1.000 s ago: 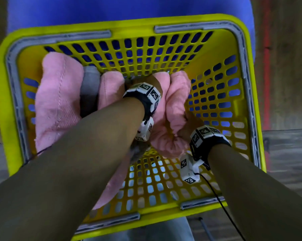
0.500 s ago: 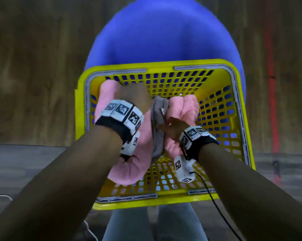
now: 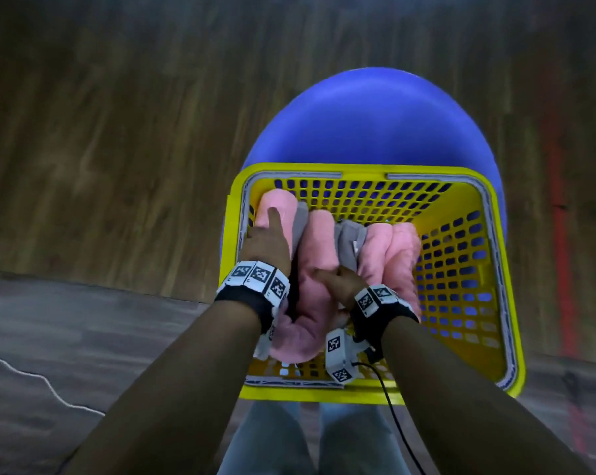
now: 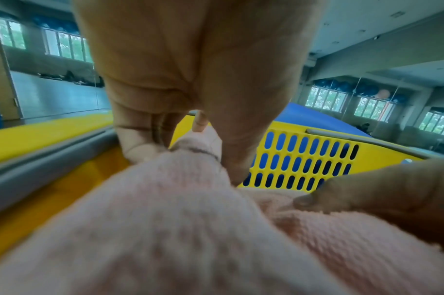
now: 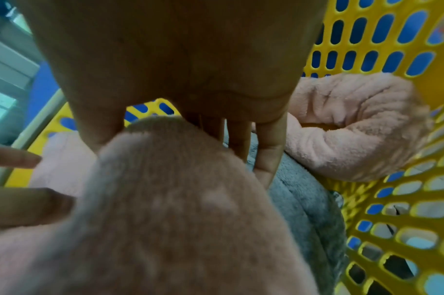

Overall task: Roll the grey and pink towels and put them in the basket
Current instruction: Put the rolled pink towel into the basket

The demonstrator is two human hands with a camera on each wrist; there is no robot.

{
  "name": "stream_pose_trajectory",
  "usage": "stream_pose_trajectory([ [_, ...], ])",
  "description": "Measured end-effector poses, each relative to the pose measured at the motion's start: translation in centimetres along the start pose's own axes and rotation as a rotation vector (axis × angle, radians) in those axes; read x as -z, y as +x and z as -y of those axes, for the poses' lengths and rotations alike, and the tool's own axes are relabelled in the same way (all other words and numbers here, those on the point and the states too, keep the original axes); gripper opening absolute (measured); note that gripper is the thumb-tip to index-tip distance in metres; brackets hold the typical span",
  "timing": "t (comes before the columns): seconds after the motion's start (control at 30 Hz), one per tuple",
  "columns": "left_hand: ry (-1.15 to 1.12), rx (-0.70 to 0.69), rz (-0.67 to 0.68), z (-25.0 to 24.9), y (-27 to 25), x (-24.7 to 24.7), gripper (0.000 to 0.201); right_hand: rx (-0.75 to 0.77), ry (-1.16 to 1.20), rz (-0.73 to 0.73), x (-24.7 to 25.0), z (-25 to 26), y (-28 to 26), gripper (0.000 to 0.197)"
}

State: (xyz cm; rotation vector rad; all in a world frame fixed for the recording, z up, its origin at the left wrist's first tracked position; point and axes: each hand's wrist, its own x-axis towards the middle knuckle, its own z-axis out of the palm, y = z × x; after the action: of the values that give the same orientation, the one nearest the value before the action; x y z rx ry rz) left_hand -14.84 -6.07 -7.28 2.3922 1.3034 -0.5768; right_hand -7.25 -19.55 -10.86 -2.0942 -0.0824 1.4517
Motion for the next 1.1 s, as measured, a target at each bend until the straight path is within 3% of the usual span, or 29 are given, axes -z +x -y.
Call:
stream_pose_trajectory([
  [0.17, -0.083, -0.031, 0.032, 1.2, 0.3, 0.0, 0.095, 0.087, -0.039, -0.021, 0.6, 0.3, -1.7, 0.044],
  [0.4, -0.409, -0.034, 0.050, 0.0, -1.6, 1.0, 0.087, 0.218, 0.059, -0.046, 2.6, -0.3, -5.2, 0.060],
  [0.5, -0.486, -0.117, 0.058, -1.9, -2.2, 1.4, 0.072, 0.247, 0.054, -0.127, 5.1, -1.0, -6.4, 0.057],
  [0.63, -0.422, -0.221, -0.009, -5.0, -2.9, 1.3, 0.051, 0.225, -0.013, -0.199, 9.0, -2.1, -7.2, 0.059],
  [0.8, -0.563, -0.250, 0.114, -9.1, -3.5, -1.4, 0.072, 0.179, -0.096, -0.262, 12.8, -4.4, -6.4, 0.062],
  [0.9, -0.577, -0.248, 0.096, -10.9, -3.7, -3.1, 0.072, 0.107, -0.172, -0.313, 14.4, -6.1, -5.8, 0.067],
  [0.97, -0.581, -0.230, 0.162, -11.7, -3.6, -4.2, 0.071, 0.064, -0.221, -0.327, 15.1, -7.1, -5.3, 0.069],
  [1.1, -0.360, -0.196, 0.353, -10.8, -3.6, -5.8, 0.074, 0.018, -0.321, -0.303, 15.5, -8.0, -4.5, 0.066],
])
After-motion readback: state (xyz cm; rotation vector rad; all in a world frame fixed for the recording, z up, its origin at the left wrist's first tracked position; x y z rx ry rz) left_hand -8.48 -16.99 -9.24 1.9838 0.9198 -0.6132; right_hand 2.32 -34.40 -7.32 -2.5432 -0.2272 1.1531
